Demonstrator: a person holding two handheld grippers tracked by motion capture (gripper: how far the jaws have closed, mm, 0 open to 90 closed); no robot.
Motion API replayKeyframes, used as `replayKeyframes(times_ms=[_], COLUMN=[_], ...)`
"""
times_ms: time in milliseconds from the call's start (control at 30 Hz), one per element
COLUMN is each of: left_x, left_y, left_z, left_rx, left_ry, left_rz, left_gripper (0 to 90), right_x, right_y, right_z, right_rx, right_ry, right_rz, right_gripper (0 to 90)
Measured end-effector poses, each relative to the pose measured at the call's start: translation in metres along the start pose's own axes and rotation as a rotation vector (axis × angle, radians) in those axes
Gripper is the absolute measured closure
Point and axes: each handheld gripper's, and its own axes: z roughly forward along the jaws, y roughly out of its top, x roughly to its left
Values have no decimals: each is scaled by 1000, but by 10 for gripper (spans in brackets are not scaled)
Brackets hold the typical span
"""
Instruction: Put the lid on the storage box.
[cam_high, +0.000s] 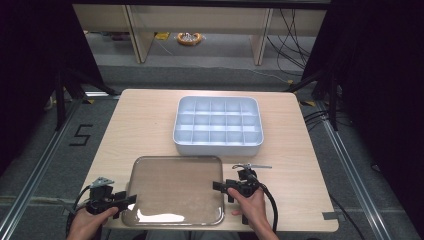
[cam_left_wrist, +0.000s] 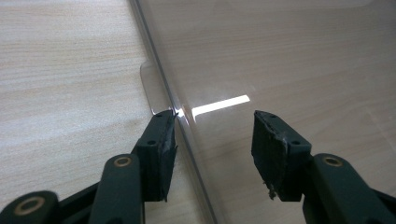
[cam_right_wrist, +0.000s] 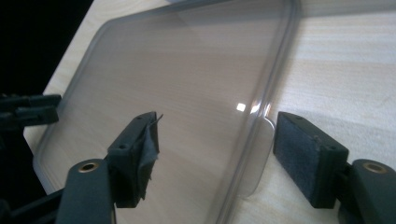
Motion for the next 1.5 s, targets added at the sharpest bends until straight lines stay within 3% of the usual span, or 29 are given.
replayKeyframes(times_ms=[267, 333, 367, 400, 500, 533, 567, 600, 633, 667, 700, 800, 833, 867, 1000, 1033, 1100, 1200, 1267, 1300, 1333, 1367, 1400, 1433, 1467, 1500], left_x=[0, 2, 3, 3, 2, 3, 3, 3, 2, 2, 3, 4, 2, 3, 2, 3, 5, 7, 9, 10, 11, 13, 13, 16, 16, 16], left_y=[0, -1, -1, -1, -1, -1, -1, -1, -2, -1, -1, -2, -2, -2, -1, -1, 0, 0, 1, 1, 1, 2, 2, 3, 3, 2], left_z=[-1, -1, -1, -2, -1, -1, -1, -1, 0, -1, -1, -1, 0, -1, 0, -1, 0, 0, 0, 0, 0, 0, 2, 2, 2, 3], left_rx=[8, -1, -2, 3, -2, -6, -1, -1, -8, -2, -3, -6, -20, -6, -7, -10, -20, -27, -35, -41, -42, -45, -69, -74, -74, -81], left_ry=[8, -9, -18, -13, -11, -12, -33, -33, -30, -26, -31, -42, -41, -45, -52, -44, -57, -59, -69, -60, -51, -52, -66, -119, -119, -131], left_rz=[14, -9, -18, -13, -8, -6, -16, -16, -11, -10, -14, -25, -41, -20, -35, -44, -73, -84, -102, -109, -104, -114, -149, -206, -206, -228], left_gripper=[490, 490, 491, 491, 491, 490, 495, 497, 497, 497, 495, 491, 473, 459, 400, 343, 311, 302, 294, 294, 272, 266, 267, 240, 261, 308], right_x=[-12, -13, -12, -12, -14, -10, -16, -16, -6, -7, -5, -4, -2, -1, 4, 4, 4, 5, 7, 4, 5, 7, 7, 10, 10, 10], right_y=[-10, -11, -13, -14, -16, -17, -22, -22, -24, -23, -21, -20, -20, -20, -19, -16, -15, -15, -14, -14, -14, -13, -13, -10, -10, -8], right_z=[-6, -6, -9, -10, -10, -13, -8, -8, -6, -4, -6, -8, -12, -13, -19, -23, -23, -22, -22, -21, -21, -23, -23, -28, -28, -28], right_rx=[-42, -42, -27, -24, -42, 3, -21, -21, 9, -14, 3, -12, -21, -27, -34, -39, -46, -42, -29, -41, -44, -35, -50, -53, -53, -78], right_ry=[59, 71, 85, 106, 87, 121, 176, 176, 176, 150, 150, 167, 178, 184, 178, 174, 189, 193, 205, 204, 211, 215, 218, 259, 259, 250], right_rz=[112, 128, 170, 180, 174, 239, 222, 222, 218, 136, 128, 106, 75, 64, 22, -2, -7, -13, 16, -24, -19, -2, -33, -12, -12, -64], right_gripper=[461, 459, 461, 473, 542, 552, 635, 635, 640, 635, 641, 654, 662, 666, 674, 699, 703, 706, 707, 707, 711, 722, 737, 757, 757, 753])
